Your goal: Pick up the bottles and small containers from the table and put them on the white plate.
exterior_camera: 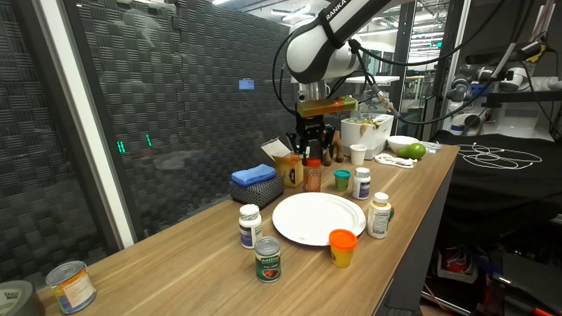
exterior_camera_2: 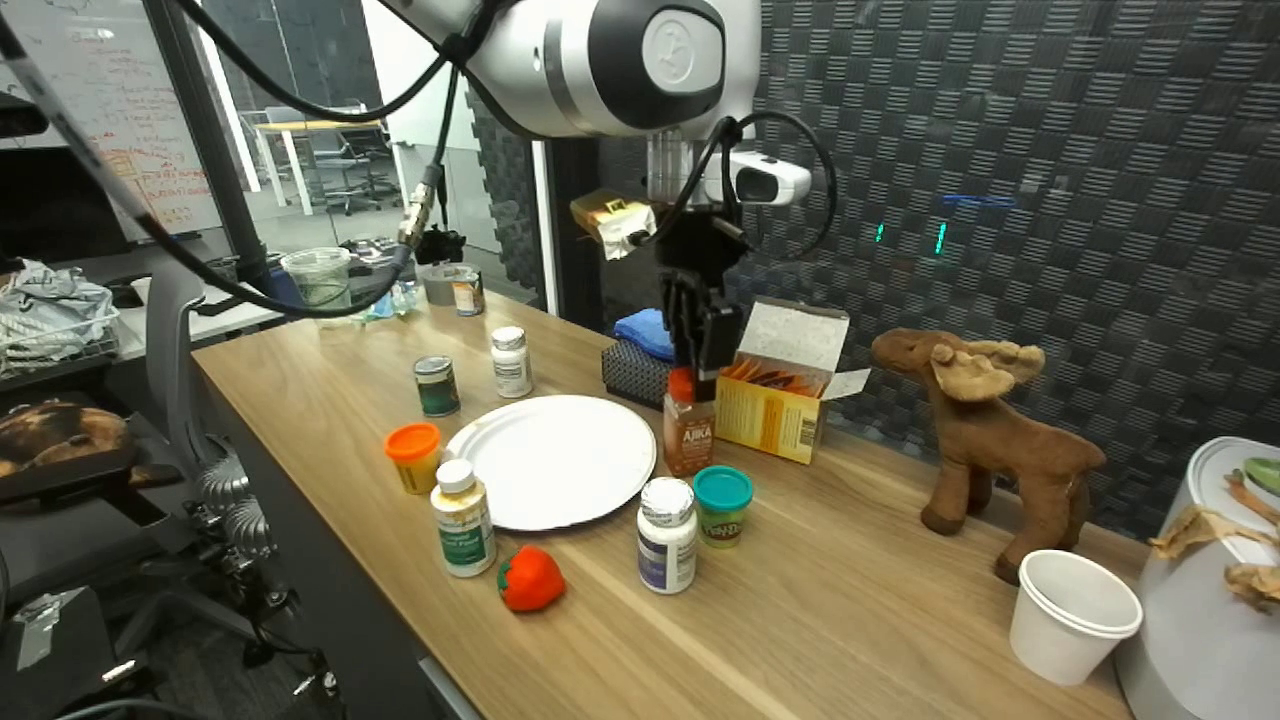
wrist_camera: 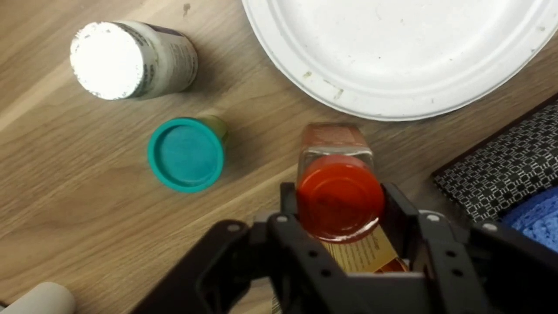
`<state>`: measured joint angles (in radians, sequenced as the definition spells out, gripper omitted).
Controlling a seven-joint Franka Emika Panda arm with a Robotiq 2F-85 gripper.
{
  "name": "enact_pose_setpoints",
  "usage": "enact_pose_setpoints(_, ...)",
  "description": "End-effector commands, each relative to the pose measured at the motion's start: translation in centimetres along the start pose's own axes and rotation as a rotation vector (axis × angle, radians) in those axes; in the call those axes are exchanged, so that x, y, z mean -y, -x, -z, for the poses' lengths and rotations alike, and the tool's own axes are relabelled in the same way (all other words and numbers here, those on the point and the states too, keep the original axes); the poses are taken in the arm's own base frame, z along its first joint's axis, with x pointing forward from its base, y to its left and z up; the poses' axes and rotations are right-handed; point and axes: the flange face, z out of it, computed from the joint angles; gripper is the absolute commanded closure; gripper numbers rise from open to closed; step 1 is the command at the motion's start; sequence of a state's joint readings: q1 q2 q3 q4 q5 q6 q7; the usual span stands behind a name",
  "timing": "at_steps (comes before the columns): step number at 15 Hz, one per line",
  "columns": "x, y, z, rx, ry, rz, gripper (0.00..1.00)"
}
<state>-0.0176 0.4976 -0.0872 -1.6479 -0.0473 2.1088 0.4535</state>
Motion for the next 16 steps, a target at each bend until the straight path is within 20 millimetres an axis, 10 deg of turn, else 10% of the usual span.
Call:
enact_pose_setpoints(1, -0.6, -0.4, 1.0, 0.006, -0.017, 0.000, 0.75)
enact_pose_setpoints(10, -4.0, 2.5, 8.6, -0.071, -0.016, 0.024, 0.75)
enact_pose_setpoints(16, -0.6, 7.9, 12.1, -0.072, 0.051, 0.200, 0.75)
